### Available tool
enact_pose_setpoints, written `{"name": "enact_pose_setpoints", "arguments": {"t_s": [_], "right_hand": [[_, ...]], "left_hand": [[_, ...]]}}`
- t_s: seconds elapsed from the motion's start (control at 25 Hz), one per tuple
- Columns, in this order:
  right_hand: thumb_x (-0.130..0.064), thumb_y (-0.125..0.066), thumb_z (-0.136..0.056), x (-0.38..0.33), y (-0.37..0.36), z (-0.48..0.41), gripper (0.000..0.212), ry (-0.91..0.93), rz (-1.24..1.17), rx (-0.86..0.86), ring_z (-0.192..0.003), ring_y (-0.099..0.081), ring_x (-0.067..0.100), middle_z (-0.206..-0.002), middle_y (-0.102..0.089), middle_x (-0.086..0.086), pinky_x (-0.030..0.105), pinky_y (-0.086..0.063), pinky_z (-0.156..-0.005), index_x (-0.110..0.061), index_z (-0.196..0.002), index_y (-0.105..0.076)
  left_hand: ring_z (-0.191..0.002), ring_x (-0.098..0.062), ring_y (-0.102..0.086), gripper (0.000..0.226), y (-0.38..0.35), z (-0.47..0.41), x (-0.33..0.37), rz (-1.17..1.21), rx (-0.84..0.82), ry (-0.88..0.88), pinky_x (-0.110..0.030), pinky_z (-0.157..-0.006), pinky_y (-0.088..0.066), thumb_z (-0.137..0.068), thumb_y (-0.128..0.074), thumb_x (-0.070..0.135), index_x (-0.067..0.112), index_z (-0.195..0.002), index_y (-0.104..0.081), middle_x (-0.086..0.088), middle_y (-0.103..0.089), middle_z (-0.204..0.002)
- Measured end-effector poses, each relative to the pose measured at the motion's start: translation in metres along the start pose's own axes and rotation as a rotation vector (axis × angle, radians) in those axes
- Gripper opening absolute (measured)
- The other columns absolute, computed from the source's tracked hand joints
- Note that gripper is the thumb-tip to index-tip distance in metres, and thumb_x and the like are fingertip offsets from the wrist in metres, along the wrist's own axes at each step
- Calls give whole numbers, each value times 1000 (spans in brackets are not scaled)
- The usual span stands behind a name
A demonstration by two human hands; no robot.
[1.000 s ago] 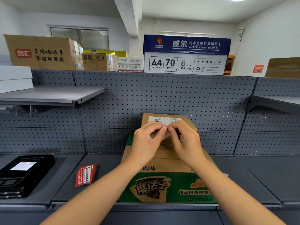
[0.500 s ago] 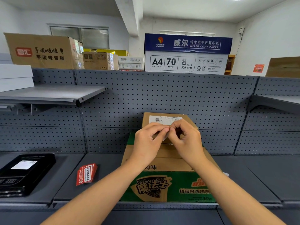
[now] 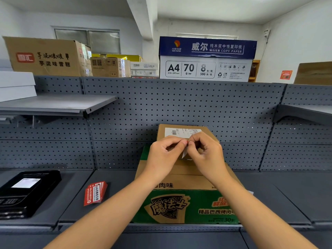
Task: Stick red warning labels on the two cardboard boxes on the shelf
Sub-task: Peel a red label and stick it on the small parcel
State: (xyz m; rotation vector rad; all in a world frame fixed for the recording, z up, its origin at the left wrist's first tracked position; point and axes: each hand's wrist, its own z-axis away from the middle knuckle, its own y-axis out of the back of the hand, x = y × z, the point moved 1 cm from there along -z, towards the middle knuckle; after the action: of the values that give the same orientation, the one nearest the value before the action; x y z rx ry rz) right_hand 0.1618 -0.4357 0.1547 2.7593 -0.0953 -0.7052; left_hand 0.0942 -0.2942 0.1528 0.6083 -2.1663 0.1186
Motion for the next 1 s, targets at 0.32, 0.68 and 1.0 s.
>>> {"name": "enact_pose_setpoints", "arguments": {"t_s": [0.32, 0.68, 1.0], "right_hand": [[-30, -57, -91, 4, 3, 0, 17, -16, 8, -22, -64, -53, 16, -71, -62, -5, 36, -45, -57, -22, -76, -61], [-12, -63, -95, 4, 11, -3, 16, 12, 8, -134, -68, -51, 11, -77, -62, -7, 19, -38, -62, -14, -80, -65], [-22, -58, -94, 1, 8, -2, 16, -70, -104, -69, -68, -53, 16, -74, -61, -3, 33, -46, -63, -16, -81, -63]], "left_hand": [[-100, -8, -70, 15, -5, 0, -2, -28, 5, 2, -16, -87, -53, -98, -66, 13, 12, -102, -81, 3, -77, -102], [-94, -11, -70, 11, 3, -6, -4, -152, -29, -114, -27, -89, -56, -95, -70, 16, 13, -97, -81, 4, -75, -95], [-95, -14, -68, 14, -4, -2, -2, -186, 13, -183, -29, -86, -55, -100, -64, 17, 13, -99, -77, 7, -72, -95]]}}
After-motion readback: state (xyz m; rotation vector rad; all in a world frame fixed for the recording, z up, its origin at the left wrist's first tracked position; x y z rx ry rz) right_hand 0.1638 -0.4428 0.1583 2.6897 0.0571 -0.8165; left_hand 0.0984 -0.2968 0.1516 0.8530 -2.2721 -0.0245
